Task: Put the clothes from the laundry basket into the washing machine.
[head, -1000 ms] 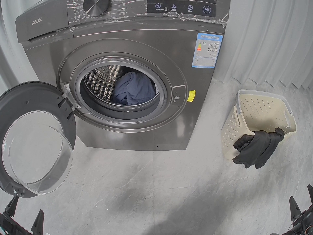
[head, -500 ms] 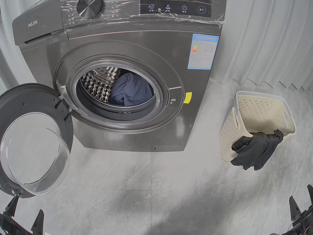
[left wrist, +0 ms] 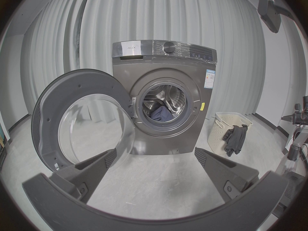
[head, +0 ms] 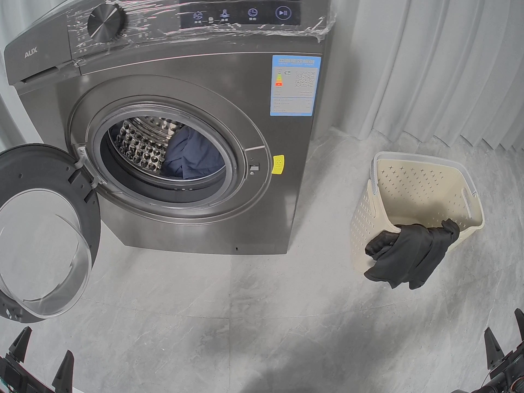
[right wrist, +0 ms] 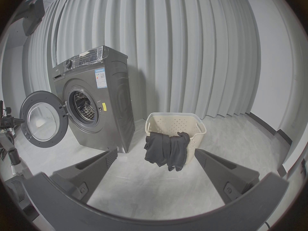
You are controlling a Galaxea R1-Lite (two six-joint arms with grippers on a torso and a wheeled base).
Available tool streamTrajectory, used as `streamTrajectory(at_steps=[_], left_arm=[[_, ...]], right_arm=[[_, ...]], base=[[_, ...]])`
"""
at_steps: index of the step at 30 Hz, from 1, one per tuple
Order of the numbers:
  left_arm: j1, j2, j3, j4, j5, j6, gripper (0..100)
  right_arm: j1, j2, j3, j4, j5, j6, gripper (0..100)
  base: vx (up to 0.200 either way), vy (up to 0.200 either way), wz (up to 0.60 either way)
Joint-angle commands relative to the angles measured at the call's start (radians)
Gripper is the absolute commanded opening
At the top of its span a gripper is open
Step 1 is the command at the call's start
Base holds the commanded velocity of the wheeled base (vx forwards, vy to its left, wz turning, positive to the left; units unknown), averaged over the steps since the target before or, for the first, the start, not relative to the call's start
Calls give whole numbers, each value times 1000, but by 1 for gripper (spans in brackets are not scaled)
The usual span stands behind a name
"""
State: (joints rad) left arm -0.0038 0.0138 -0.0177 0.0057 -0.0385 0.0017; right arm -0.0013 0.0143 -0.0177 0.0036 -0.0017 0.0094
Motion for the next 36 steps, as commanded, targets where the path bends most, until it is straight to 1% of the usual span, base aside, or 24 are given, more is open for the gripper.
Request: streamTrajectory(at_steps=[1,15,19,22,25,30,36], left_arm=[[-1,-12,16,0,0,0,100],[-1,-12,16,0,0,0,100],[-1,-12,16,0,0,-3,100],[-1,-12,16,0,0,-11,100],[-1,-12,16,0,0,-6,100],[-1,-12,16,0,0,-9,100],[-1,-12,16,0,0,-6,100]], right_arm=[[0,-13,18,-1,0,0,100],[0,-13,18,-1,0,0,100],[0,-13,18,-1,0,0,100],[0,-13,18,-1,0,0,100],[0,-11,18,-1,0,0,100],[0,-13,18,-1,0,0,100],[0,-13,18,-1,0,0,100]], base=[[0,-200,0],[0,-200,0],[0,0,0],[0,0,0],[0,0,0],[0,0,0],[0,0,0]])
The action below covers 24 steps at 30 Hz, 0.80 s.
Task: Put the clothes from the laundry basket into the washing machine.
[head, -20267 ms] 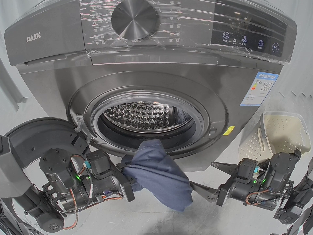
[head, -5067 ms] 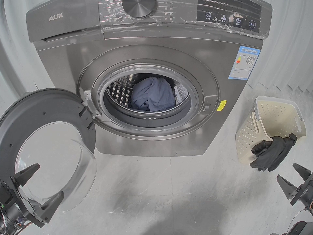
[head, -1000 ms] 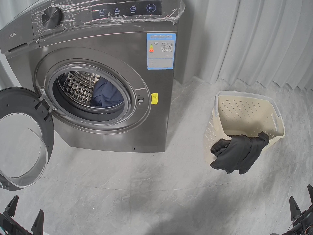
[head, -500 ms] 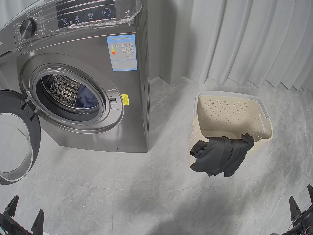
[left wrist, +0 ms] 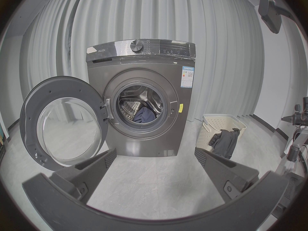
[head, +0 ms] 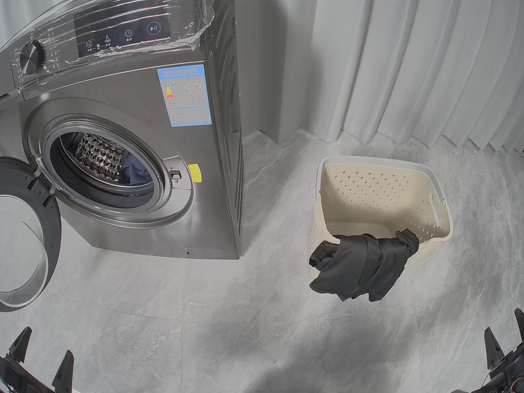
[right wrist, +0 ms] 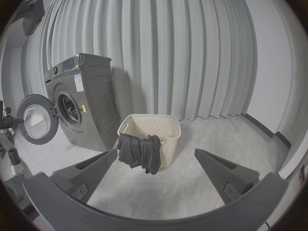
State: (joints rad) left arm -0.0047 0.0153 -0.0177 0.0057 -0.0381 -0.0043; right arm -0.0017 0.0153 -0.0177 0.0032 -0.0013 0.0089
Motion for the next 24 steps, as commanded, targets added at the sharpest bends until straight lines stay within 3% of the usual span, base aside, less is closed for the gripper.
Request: streamTrajectory(at_steps=[1,15,24], left_arm=[[0,-14,16,0,0,0,100],[0,-14,16,0,1,-3,100],[0,-14,16,0,1,-3,100]], right_arm=[[0,-14,18,0,0,0,100],[0,-14,18,0,0,0,100],[0,-14,18,0,0,0,100]], base=[[0,-200,0],[0,-200,0],[0,0,0]])
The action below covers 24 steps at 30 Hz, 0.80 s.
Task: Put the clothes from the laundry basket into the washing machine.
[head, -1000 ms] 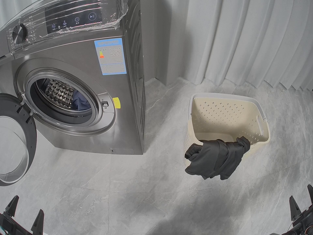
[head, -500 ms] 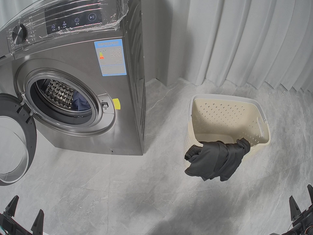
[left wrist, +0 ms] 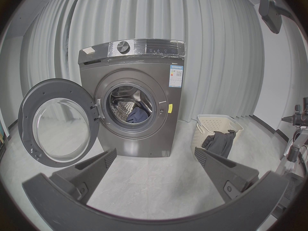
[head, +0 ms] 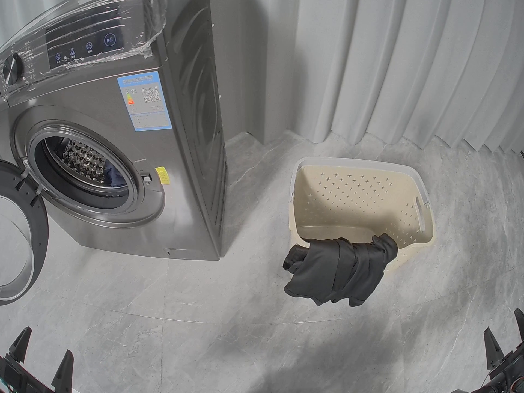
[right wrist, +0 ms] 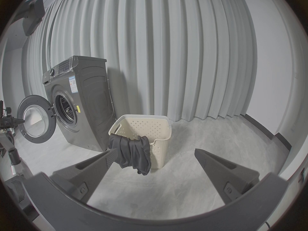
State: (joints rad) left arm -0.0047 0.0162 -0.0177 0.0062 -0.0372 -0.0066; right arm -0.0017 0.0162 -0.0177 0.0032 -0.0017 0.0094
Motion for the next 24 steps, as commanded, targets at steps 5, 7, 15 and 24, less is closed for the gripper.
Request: streamTrajectory(at_steps=[5,7,15,24], left_arm=[[0,-15,16,0,0,-6,100],[0,-15,16,0,11,-9,100],[0,-15,15,0,14,-6,100],[0,-15,16,0,14,-6,100]], right_arm=[[0,-15,18,0,0,0,100],[0,-15,18,0,0,0,100],[0,-15,18,0,0,0,100],[0,-15,18,0,0,0,100]], base=[[0,0,0],[0,0,0],[0,-75,0],[0,-133,0]])
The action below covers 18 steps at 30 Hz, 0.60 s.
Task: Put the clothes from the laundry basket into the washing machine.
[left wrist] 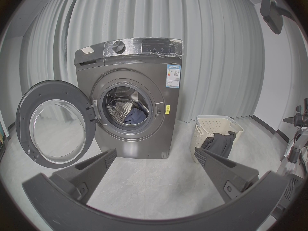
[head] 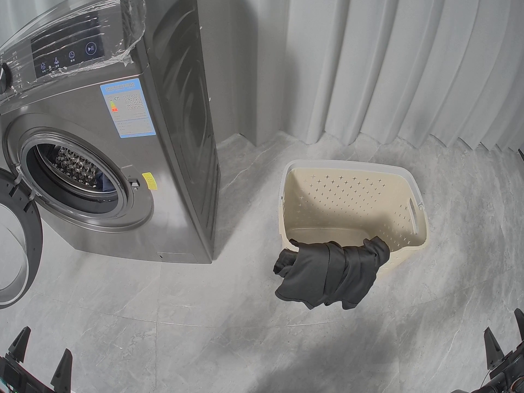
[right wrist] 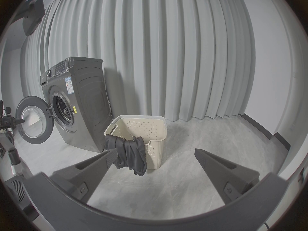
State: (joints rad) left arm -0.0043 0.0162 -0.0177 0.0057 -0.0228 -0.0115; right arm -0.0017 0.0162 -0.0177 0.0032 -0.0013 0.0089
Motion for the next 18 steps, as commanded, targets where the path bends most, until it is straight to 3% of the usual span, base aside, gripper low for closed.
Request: streamTrajectory(at_steps=[1,9,18], left_arm=[[1,-15,16,0,0,1,100],[1,-15,16,0,-2,1,100],[1,-15,16,-1,0,-1,100]], right_arm=[[0,-15,18,0,0,0,100],[0,-15,18,0,0,0,100],[0,-15,18,0,0,0,100]], base=[[0,0,0],[0,0,0],[0,-200,0]])
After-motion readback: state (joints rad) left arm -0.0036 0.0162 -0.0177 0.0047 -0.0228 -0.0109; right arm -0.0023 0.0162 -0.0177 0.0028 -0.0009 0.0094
